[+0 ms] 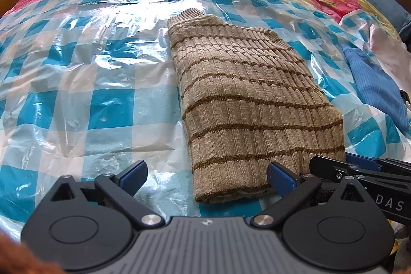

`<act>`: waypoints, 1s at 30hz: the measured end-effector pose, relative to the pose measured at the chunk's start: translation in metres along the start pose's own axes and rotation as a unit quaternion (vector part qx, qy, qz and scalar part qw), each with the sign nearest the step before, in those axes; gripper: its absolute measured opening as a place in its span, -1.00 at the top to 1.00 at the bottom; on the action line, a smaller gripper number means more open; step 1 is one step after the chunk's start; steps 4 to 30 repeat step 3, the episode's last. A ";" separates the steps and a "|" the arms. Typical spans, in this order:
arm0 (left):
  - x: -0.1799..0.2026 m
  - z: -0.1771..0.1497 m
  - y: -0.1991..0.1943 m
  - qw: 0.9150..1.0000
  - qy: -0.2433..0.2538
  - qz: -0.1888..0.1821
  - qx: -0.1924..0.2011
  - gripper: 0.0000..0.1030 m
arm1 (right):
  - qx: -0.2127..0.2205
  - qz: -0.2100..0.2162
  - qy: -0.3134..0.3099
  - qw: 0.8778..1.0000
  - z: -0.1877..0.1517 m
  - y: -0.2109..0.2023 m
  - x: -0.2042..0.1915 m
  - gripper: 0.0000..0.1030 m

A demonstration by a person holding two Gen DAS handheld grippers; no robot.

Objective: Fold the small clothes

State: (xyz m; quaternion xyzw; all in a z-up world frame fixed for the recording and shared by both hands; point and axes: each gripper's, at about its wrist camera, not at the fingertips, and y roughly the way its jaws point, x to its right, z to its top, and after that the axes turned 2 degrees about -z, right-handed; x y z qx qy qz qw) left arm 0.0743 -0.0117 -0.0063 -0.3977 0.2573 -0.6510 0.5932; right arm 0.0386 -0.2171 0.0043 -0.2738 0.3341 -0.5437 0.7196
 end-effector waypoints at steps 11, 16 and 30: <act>0.001 -0.001 -0.002 1.000 0.002 0.003 0.002 -1.00 | 0.001 0.000 0.001 1.000 0.000 -0.001 0.000 0.10; 0.001 -0.001 -0.002 1.000 0.002 0.003 0.002 -1.00 | 0.001 0.000 0.001 1.000 0.000 -0.001 0.000 0.10; 0.001 -0.001 -0.002 1.000 0.002 0.003 0.002 -1.00 | 0.001 0.000 0.001 1.000 0.000 -0.001 0.000 0.10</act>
